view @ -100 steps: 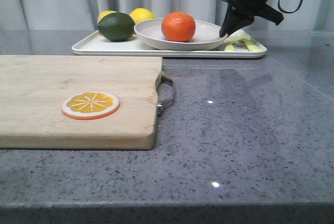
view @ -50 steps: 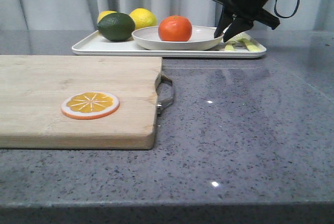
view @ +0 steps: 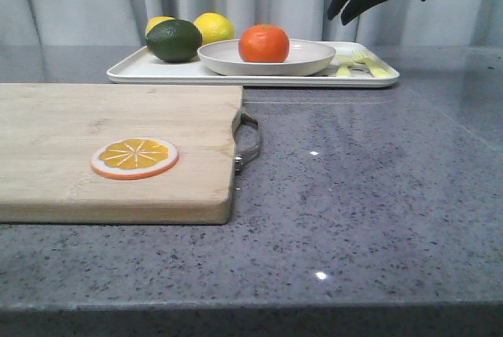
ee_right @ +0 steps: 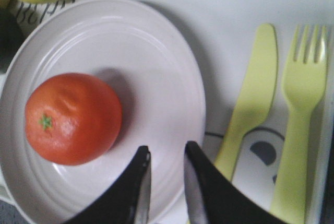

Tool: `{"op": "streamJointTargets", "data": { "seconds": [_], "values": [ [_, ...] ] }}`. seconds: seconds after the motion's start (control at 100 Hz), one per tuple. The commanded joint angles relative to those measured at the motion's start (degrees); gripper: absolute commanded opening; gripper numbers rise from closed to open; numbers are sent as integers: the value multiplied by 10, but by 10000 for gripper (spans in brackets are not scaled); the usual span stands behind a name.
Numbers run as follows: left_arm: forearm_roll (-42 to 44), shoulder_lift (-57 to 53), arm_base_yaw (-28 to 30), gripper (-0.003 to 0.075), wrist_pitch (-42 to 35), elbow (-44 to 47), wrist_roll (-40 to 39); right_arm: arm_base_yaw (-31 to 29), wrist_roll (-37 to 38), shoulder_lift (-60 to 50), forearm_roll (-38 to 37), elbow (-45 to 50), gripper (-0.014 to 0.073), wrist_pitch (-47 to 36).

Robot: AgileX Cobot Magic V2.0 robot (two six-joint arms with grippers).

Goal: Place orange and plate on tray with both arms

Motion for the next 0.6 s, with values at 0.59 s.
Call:
{"op": "streamJointTargets", "data": {
  "seconds": [0.59],
  "values": [
    [-7, 3, 1, -20, -45, -16, -2, 0, -32, -162, -39, -18, -67, 104]
  ]
}}
